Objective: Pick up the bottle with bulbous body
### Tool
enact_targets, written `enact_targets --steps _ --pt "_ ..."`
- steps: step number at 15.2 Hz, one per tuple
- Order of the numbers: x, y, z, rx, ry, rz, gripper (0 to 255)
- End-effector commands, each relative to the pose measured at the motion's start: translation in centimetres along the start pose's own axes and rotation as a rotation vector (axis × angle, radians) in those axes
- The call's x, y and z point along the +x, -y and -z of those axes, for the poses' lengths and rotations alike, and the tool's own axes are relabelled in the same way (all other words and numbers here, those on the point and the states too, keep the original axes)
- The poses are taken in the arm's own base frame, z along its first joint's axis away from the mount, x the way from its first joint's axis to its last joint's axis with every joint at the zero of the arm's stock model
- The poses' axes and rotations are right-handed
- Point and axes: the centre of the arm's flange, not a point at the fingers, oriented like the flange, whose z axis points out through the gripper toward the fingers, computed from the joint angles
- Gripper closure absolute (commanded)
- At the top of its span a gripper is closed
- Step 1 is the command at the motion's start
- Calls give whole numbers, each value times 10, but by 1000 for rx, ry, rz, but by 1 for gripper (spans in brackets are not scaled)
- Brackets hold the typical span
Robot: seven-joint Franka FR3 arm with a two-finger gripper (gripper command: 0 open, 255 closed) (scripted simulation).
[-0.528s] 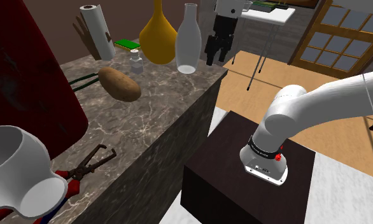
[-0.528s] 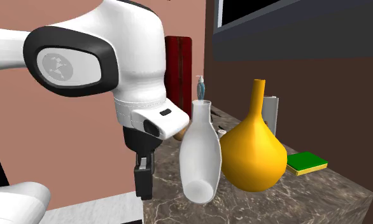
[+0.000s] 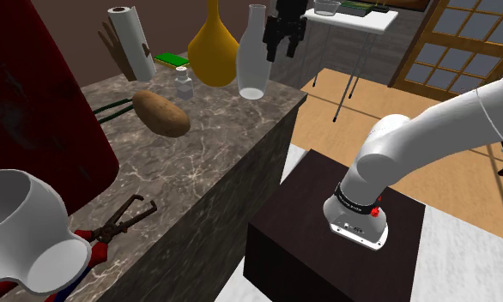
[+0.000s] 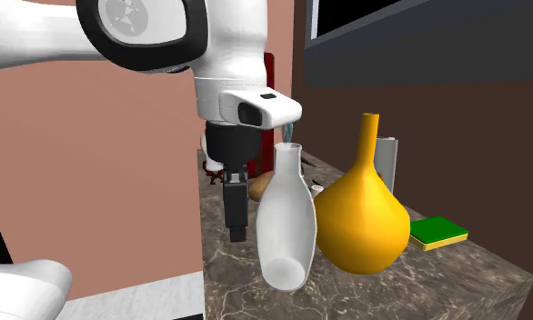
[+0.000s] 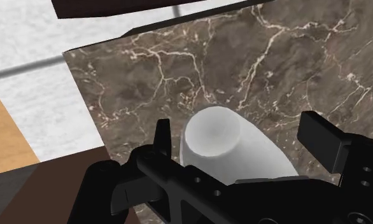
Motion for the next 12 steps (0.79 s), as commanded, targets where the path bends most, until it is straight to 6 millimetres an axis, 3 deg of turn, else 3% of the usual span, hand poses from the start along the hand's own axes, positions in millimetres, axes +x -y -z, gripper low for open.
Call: enact_targets --steps 1,10,12 --pt "13 10 22 -19 -10 -13 0" --pt "71 49 117 -104 -55 -73 0" --pt "71 48 113 -105 -55 -74 0"
